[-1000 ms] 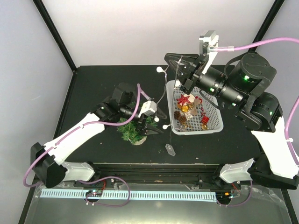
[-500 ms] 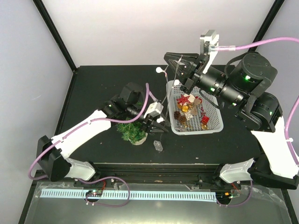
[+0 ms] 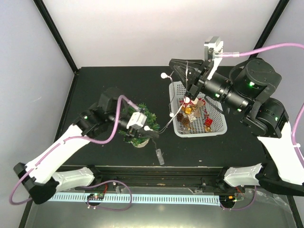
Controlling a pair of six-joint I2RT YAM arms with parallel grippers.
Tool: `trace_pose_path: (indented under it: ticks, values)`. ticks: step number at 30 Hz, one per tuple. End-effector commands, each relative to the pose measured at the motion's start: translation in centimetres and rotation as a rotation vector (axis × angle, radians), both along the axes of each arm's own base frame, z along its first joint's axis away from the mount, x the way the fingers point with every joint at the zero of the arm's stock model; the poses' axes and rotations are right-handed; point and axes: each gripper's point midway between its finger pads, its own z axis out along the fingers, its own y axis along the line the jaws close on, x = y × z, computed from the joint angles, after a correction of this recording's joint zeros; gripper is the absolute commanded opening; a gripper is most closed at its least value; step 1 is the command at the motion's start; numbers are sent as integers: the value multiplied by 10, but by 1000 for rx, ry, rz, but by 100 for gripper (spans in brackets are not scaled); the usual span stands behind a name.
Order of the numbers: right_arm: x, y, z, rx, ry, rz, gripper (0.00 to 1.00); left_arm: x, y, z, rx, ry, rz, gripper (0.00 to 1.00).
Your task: Decorate the small christmas tree
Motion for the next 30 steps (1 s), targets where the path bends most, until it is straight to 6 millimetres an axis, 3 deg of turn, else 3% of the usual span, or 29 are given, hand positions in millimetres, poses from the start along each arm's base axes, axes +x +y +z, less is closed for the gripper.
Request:
trace_pose_path:
  ticks: [1, 9, 19, 24, 30]
  values:
    - [-7, -8, 2, 25, -3, 4, 1, -19, 18, -5, 20, -44, -16, 2]
    - [0, 2, -23, -41, 46, 4, 1, -37, 50, -23, 82, -150, 40, 2]
    - [35, 27, -58, -162, 104, -80, 1, -10, 80, -42, 88, -176, 232, 2]
    - [45, 36, -63, -196, 114, -94, 1, 0, 92, -45, 71, -176, 295, 2]
    - [46, 38, -54, -197, 96, -93, 1, 3, 103, -43, 60, -176, 340, 2]
